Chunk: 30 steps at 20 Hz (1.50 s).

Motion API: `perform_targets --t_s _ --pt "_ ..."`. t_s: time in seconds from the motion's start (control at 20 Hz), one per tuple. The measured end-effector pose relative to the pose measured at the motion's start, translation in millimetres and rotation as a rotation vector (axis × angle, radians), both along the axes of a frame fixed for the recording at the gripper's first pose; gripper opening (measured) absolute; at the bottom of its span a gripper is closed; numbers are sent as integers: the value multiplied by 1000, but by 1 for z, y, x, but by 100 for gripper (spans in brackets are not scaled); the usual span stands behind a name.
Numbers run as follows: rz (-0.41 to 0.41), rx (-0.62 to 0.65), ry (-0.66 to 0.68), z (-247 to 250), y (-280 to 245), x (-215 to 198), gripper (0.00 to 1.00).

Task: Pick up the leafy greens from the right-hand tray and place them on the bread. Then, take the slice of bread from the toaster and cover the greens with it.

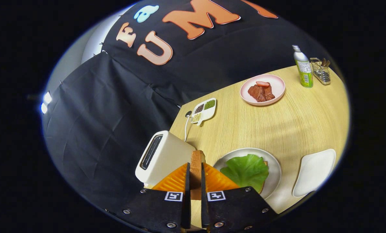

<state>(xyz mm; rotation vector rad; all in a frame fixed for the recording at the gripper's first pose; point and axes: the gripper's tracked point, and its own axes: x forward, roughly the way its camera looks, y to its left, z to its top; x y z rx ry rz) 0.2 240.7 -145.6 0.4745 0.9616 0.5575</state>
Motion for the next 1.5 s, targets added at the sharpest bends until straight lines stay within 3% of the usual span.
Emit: perform_targets --t_s 0.4,0.95,1.5 --pt "-2 -51 44 -43 -16 -2 13" --pt "-95 -73 88 -86 -55 3 13" --pt "-83 -294 -102 -97 -82 13 41"
